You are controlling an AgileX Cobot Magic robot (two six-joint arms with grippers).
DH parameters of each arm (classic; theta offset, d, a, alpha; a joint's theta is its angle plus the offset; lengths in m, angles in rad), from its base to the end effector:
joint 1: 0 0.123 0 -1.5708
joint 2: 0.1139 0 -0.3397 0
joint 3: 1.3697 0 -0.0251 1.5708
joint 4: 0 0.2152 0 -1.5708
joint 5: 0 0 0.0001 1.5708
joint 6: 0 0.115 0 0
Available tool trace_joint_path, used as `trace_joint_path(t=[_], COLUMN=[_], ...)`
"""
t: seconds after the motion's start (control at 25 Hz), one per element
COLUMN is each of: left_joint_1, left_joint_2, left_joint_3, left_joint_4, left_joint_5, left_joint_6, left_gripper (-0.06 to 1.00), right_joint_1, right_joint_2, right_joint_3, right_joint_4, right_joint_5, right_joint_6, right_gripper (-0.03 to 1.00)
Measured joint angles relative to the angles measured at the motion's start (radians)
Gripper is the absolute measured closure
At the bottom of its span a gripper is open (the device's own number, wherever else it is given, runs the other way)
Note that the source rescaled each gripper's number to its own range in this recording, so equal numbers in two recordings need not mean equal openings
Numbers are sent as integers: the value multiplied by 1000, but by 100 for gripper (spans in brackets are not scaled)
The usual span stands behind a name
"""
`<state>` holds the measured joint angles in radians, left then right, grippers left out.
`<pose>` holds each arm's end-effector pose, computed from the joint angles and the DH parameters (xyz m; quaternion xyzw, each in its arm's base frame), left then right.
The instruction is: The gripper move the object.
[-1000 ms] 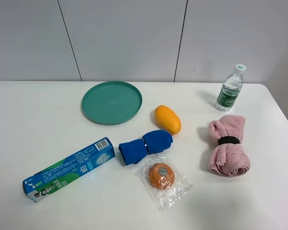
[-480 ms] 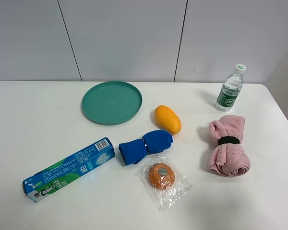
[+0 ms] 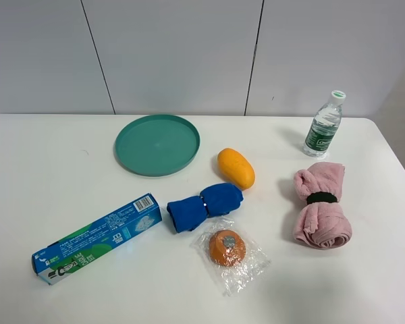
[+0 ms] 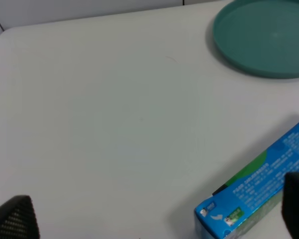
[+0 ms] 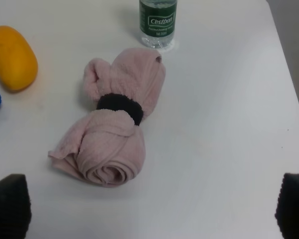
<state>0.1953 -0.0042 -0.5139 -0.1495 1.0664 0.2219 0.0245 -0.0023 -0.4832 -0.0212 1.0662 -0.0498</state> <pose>-0.0684 -0.0288 0.2529 0.0150 0.8475 0.0358 0.5294 -0.0690 -0.0038 0.2440 -0.0315 0.8578 -0.0171 0.5128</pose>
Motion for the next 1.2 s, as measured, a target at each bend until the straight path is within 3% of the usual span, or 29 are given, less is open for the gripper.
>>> trace_joint_path(t=[1.2], left_joint_1=[-22], left_joint_2=[0], left_joint_3=[0], left_joint_4=[10], left_joint_5=[0], left_joint_6=[-12], left_gripper=[-5], right_joint_1=[0], right_joint_2=[0], right_joint_3=[0], right_joint_4=[0], right_joint_5=[0], right_joint_6=[0], right_gripper=[-3])
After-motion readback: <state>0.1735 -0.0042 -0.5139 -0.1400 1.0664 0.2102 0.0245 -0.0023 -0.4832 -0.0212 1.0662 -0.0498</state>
